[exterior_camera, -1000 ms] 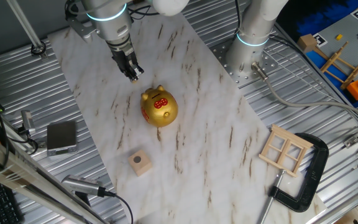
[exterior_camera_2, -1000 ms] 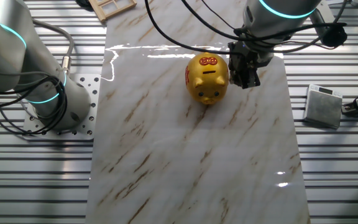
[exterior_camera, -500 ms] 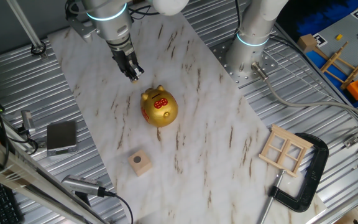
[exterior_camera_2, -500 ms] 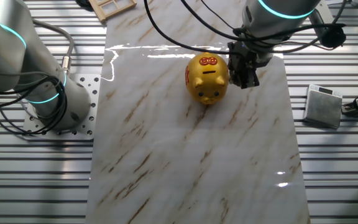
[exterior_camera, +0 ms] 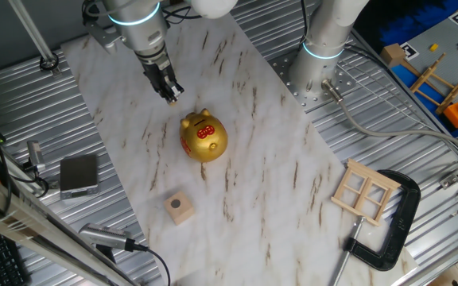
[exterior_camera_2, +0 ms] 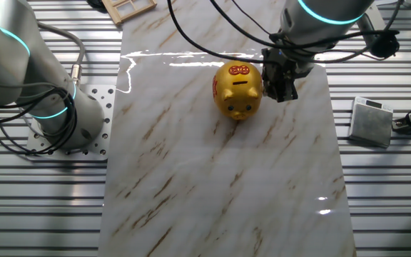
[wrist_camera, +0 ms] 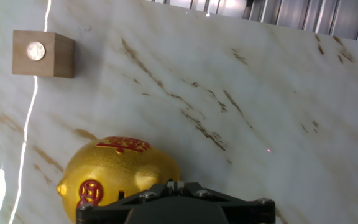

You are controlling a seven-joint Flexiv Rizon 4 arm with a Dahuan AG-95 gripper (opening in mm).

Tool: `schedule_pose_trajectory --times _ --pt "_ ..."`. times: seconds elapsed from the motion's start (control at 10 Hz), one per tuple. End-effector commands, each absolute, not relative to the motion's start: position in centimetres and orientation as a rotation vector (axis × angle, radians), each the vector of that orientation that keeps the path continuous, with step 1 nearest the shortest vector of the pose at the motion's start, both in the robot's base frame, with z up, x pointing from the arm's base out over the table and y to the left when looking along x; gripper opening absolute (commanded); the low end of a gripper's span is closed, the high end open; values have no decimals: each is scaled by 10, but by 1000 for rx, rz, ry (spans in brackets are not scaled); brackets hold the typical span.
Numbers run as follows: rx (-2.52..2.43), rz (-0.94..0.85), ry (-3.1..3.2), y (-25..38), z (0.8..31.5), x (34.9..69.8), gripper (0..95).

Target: Drop coins into a piggy bank

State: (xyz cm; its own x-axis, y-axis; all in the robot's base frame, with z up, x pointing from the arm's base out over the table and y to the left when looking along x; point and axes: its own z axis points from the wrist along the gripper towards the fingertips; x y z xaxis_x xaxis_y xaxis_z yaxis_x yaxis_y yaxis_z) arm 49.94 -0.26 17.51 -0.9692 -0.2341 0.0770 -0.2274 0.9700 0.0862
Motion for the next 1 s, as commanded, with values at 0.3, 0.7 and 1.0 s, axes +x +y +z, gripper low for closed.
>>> schedule_pose_trajectory --times 0.3,0.7,1.0 --pt "354 -124 -3035 -3 176 498 0" --pt "353 -129 -3037 -3 176 498 0" --pt "353 -119 -3026 -3 175 498 0"
